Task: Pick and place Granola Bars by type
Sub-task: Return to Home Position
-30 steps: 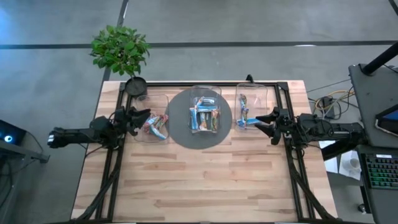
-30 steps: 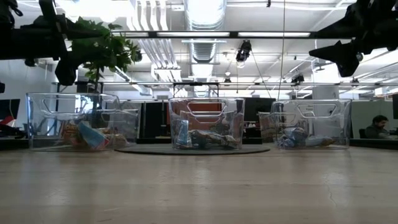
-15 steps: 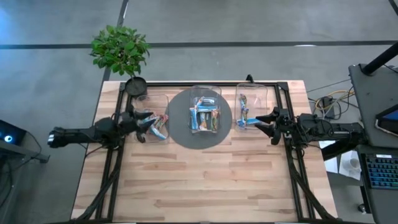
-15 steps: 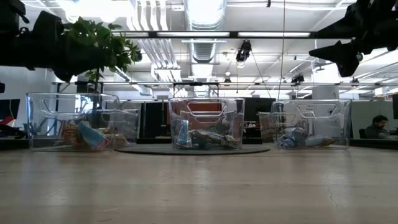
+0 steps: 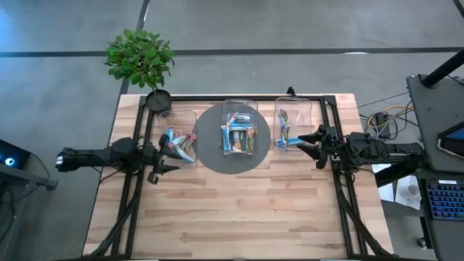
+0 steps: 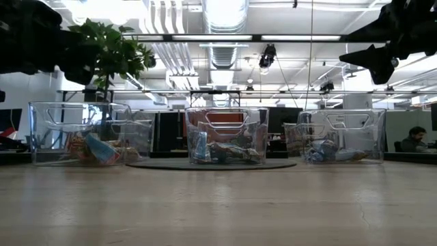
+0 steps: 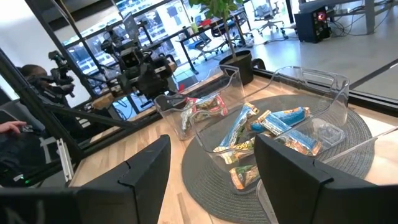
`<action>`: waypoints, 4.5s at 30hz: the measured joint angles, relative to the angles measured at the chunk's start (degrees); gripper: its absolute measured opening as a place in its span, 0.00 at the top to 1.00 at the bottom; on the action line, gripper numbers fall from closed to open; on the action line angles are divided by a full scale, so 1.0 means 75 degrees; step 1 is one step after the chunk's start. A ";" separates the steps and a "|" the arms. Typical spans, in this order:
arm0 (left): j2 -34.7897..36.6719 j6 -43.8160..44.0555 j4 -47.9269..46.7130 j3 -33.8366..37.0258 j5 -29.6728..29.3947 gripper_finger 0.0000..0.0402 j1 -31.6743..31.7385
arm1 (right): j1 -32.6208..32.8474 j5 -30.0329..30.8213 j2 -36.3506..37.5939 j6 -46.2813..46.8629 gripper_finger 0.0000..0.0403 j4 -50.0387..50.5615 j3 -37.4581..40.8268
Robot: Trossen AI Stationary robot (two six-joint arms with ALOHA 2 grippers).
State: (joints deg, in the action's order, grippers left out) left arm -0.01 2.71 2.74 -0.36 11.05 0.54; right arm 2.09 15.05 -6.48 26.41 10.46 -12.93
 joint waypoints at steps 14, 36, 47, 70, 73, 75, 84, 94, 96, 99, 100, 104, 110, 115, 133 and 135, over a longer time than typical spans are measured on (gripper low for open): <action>0.0000 0.0090 -0.0052 0.0003 -0.0589 0.62 0.0000 | 0.0000 0.0000 0.0000 0.0000 0.45 -0.0002 -0.0003; -0.0019 0.0104 -0.0093 -0.0003 -0.0610 0.62 0.0017 | 0.0000 0.0000 0.0000 0.0006 0.45 0.0000 -0.0003; -0.0020 0.0101 -0.0105 -0.0003 -0.0609 0.62 0.0017 | 0.0000 0.0001 0.0000 0.0003 0.45 -0.0002 -0.0003; -0.0064 0.0101 -0.0108 -0.0006 -0.0615 0.62 0.0017 | -0.0113 -0.3210 0.0866 -0.2737 0.45 -0.1741 0.1000; -0.0087 0.0101 -0.0108 -0.0006 -0.0625 0.62 0.0017 | -0.0406 -0.3208 0.0864 -0.2574 0.45 -0.2190 0.1537; -0.0085 0.0098 -0.0108 -0.0006 -0.0625 0.62 0.0017 | -0.0569 -0.3174 0.0856 -0.2340 0.45 -0.2199 0.1653; -0.0105 0.0101 -0.0105 -0.0006 -0.0632 0.62 0.0016 | -0.0448 -0.3212 0.0866 -0.3659 0.45 -0.2124 0.1655; -0.0105 0.0101 -0.0102 -0.0006 -0.0632 0.62 0.0016 | 0.0070 -0.3191 0.0863 -0.3765 0.45 -0.1638 0.1653; -0.0123 0.0101 -0.0102 -0.0006 -0.0632 0.62 0.0017 | 0.0072 -0.3188 0.0866 -0.3756 0.45 -0.1638 0.1653; -0.0129 0.0101 -0.0102 -0.0006 -0.0632 0.62 0.0017 | 0.0072 -0.3154 0.0866 -0.3744 0.45 -0.1635 0.1653; -0.0131 0.0101 -0.0102 -0.0006 -0.0632 0.62 0.0017 | 0.0070 -0.3140 0.0866 -0.3744 0.45 -0.1635 0.1653; -0.0131 0.0101 -0.0099 -0.0006 -0.0632 0.62 0.0015 | 0.0061 -0.2920 0.0866 -0.3571 0.45 -0.1595 0.1653; -0.0131 0.0101 -0.0099 -0.0006 -0.0632 0.62 0.0017 | -0.0105 -0.2521 0.0866 -0.3056 0.45 -0.1521 0.1653; -0.0131 0.0101 -0.0096 -0.0006 -0.0632 0.62 0.0016 | -0.0137 -0.2518 0.0864 -0.2977 0.45 -0.1521 0.1653; -0.0131 0.0101 -0.0095 -0.0006 -0.0631 0.62 0.0017 | -0.0134 -0.2518 0.0746 -0.2992 0.45 -0.1521 0.1653; -0.0132 0.0101 -0.0096 -0.0006 -0.0629 0.62 0.0017 | -0.0134 -0.2518 0.0746 -0.2986 0.45 -0.1521 0.1653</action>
State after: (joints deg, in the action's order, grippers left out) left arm -1.00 3.46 2.02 -0.40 6.33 0.66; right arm 1.08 -3.84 -0.89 4.02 -0.95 -0.54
